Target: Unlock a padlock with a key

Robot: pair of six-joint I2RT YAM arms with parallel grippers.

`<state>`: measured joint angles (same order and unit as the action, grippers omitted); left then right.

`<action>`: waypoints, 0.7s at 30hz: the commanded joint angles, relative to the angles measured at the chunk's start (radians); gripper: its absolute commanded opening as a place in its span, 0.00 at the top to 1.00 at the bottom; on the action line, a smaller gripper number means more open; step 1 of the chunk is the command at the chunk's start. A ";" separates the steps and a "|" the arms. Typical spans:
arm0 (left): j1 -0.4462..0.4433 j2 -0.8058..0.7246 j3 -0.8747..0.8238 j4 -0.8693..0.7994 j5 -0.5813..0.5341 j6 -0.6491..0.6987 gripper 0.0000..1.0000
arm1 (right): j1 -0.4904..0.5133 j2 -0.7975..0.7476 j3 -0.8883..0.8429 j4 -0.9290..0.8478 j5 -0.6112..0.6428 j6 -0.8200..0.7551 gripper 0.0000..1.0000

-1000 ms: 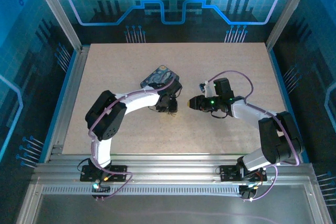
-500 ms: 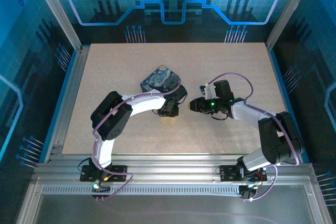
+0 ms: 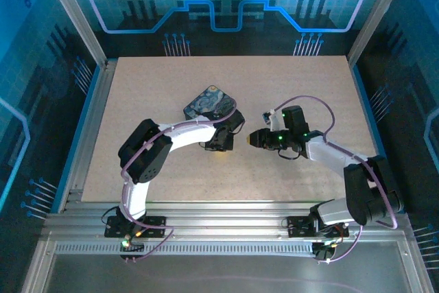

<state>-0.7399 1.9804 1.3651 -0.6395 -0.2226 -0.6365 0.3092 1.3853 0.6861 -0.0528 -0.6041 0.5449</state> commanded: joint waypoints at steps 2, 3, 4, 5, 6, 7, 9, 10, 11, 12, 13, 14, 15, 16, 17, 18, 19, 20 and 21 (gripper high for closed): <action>0.017 -0.096 -0.022 -0.001 0.013 0.045 1.00 | 0.008 -0.027 -0.007 -0.022 0.008 -0.010 0.65; 0.021 -0.107 -0.030 0.007 0.019 0.050 1.00 | 0.008 -0.025 -0.006 -0.022 0.008 -0.010 0.65; 0.025 -0.118 -0.040 0.015 0.028 0.059 1.00 | 0.010 -0.026 -0.004 -0.023 0.007 -0.009 0.65; 0.029 -0.126 -0.046 0.021 0.033 0.063 1.00 | 0.010 -0.023 -0.003 -0.025 0.008 -0.008 0.65; 0.033 -0.135 -0.052 0.022 0.037 0.064 1.00 | 0.011 -0.021 -0.002 -0.025 0.010 -0.007 0.65; 0.037 -0.145 -0.061 0.029 0.045 0.071 1.00 | 0.012 -0.020 -0.001 -0.025 0.009 -0.007 0.65; 0.043 -0.168 -0.083 0.049 0.061 0.080 1.00 | 0.017 -0.018 0.000 -0.023 0.010 -0.005 0.65; 0.046 -0.184 -0.098 0.065 0.074 0.087 1.00 | 0.021 -0.017 -0.001 -0.021 0.010 -0.004 0.65; 0.050 -0.197 -0.112 0.082 0.089 0.092 1.00 | 0.024 -0.014 0.000 -0.018 0.010 -0.003 0.65; 0.055 -0.206 -0.122 0.093 0.102 0.097 1.00 | 0.026 -0.010 -0.001 -0.018 0.011 -0.003 0.65; 0.063 -0.210 -0.127 0.099 0.121 0.104 1.00 | 0.028 -0.006 0.000 -0.015 0.010 -0.002 0.65; 0.071 -0.212 -0.131 0.102 0.141 0.113 1.00 | 0.030 -0.001 -0.002 -0.008 0.008 -0.003 0.65; 0.077 -0.212 -0.132 0.103 0.161 0.123 1.00 | 0.032 0.004 -0.002 -0.004 0.006 -0.005 0.65; 0.080 -0.209 -0.129 0.100 0.181 0.137 1.00 | 0.034 0.011 -0.002 -0.001 0.009 -0.005 0.65; 0.081 -0.206 -0.126 0.095 0.193 0.150 1.00 | 0.036 0.016 -0.002 0.001 0.011 -0.005 0.65; 0.080 -0.200 -0.121 0.089 0.206 0.159 1.00 | 0.036 0.022 -0.002 0.002 0.013 -0.004 0.65; 0.079 -0.191 -0.113 0.079 0.221 0.165 1.00 | 0.035 0.029 -0.002 0.006 0.016 -0.004 0.66; 0.078 -0.183 -0.111 0.078 0.235 0.167 1.00 | 0.036 0.034 -0.005 0.010 0.020 0.001 0.66; 0.077 -0.177 -0.111 0.084 0.246 0.169 1.00 | 0.036 0.038 -0.007 0.015 0.025 0.005 0.66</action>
<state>-0.6621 1.7988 1.2461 -0.5591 -0.0544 -0.5129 0.3347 1.4048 0.6861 -0.0566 -0.5972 0.5461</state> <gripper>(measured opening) 0.047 0.344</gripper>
